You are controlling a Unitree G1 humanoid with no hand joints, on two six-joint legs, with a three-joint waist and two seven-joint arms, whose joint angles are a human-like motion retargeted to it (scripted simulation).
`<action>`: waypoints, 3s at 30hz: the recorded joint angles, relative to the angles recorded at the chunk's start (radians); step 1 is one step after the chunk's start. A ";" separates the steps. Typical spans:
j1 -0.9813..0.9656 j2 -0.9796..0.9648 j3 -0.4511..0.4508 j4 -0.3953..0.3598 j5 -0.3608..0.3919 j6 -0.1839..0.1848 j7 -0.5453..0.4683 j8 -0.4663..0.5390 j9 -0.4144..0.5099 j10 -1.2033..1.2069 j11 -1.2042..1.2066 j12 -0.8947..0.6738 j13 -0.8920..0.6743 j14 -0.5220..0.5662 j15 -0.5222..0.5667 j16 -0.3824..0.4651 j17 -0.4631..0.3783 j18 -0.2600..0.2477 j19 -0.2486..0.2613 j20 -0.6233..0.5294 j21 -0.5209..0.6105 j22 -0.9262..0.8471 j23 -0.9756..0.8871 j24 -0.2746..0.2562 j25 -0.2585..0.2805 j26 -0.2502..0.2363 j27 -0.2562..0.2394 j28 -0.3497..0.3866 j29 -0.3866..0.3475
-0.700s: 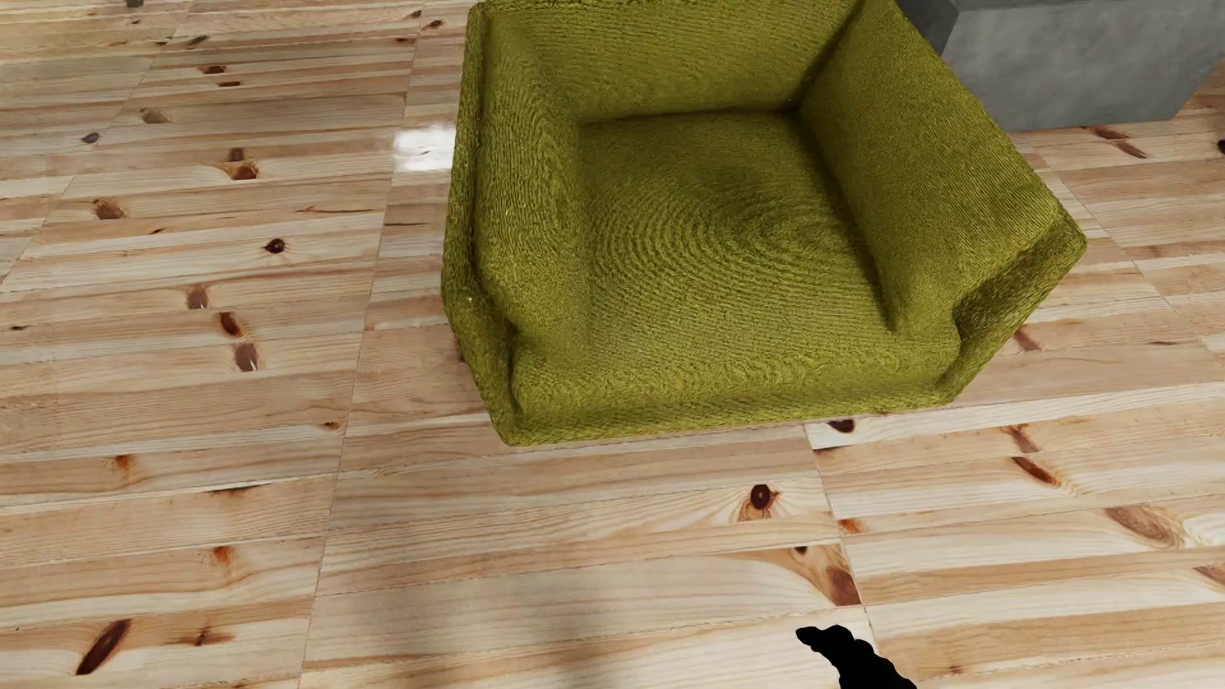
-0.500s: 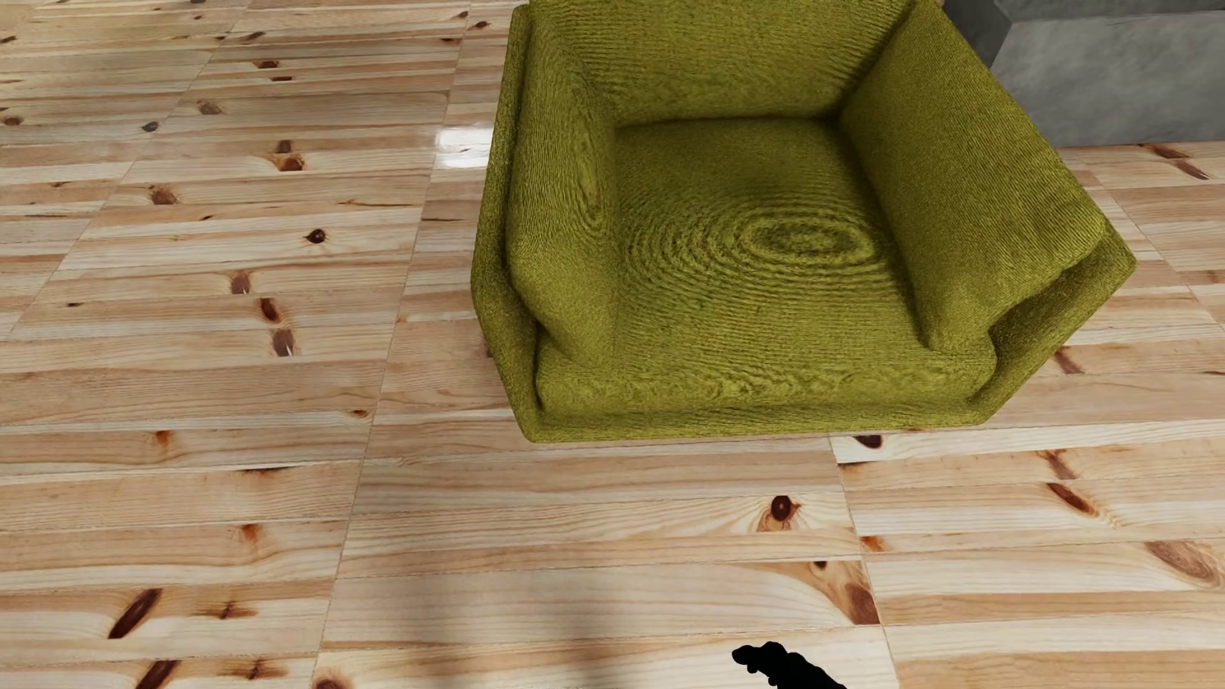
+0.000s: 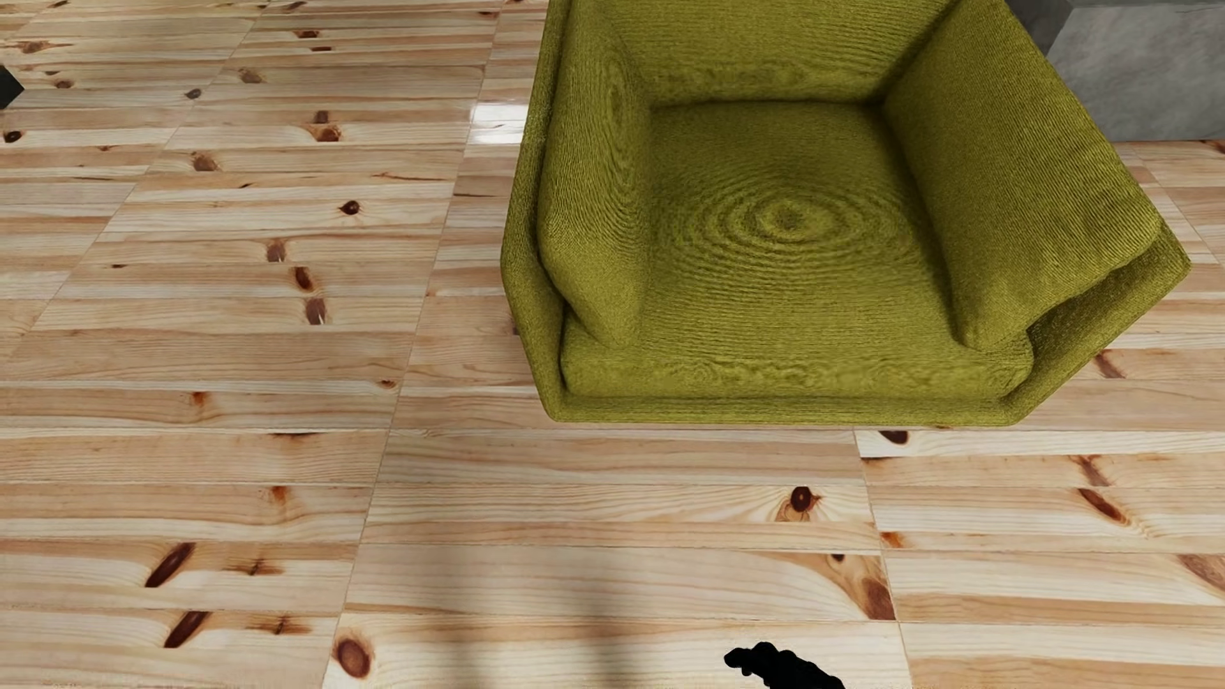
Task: Head to the armchair
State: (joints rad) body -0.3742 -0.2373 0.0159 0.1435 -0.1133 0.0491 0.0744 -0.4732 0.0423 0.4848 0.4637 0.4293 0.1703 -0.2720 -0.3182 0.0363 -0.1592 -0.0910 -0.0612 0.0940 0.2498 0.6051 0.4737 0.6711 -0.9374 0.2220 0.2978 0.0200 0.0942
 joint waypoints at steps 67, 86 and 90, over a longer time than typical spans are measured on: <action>0.046 -0.267 0.019 -0.120 -0.110 -0.073 0.249 0.300 0.013 -0.075 0.442 -0.106 -0.021 -0.011 0.039 0.004 -0.095 0.169 0.087 -0.033 0.145 -0.094 0.337 -0.035 0.377 -0.090 0.073 0.077 -0.078; -0.062 -0.036 0.028 -0.114 -0.032 -0.014 -0.129 0.029 -0.001 -0.062 -0.064 -0.048 -0.253 0.025 0.050 -0.013 -0.116 -0.114 0.020 0.046 0.223 0.008 0.370 -0.067 0.336 -0.010 0.055 0.056 -0.092; -0.086 -0.030 0.019 0.006 -0.051 -0.009 0.032 -0.037 -0.003 0.053 -0.050 -0.039 -0.334 0.012 0.045 0.017 -0.154 -0.062 0.016 0.057 0.295 0.040 0.408 -0.036 0.331 -0.011 0.061 0.034 -0.092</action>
State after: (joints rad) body -0.4604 -0.2670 0.0350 0.1492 -0.1646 0.0406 0.1064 -0.5105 0.0397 0.5379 0.4141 0.3904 -0.1633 -0.2605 -0.2734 0.0529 -0.3131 -0.1532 -0.0456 0.1515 0.5446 0.6447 0.8822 0.6352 -0.6060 0.2106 0.3587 0.0541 0.0018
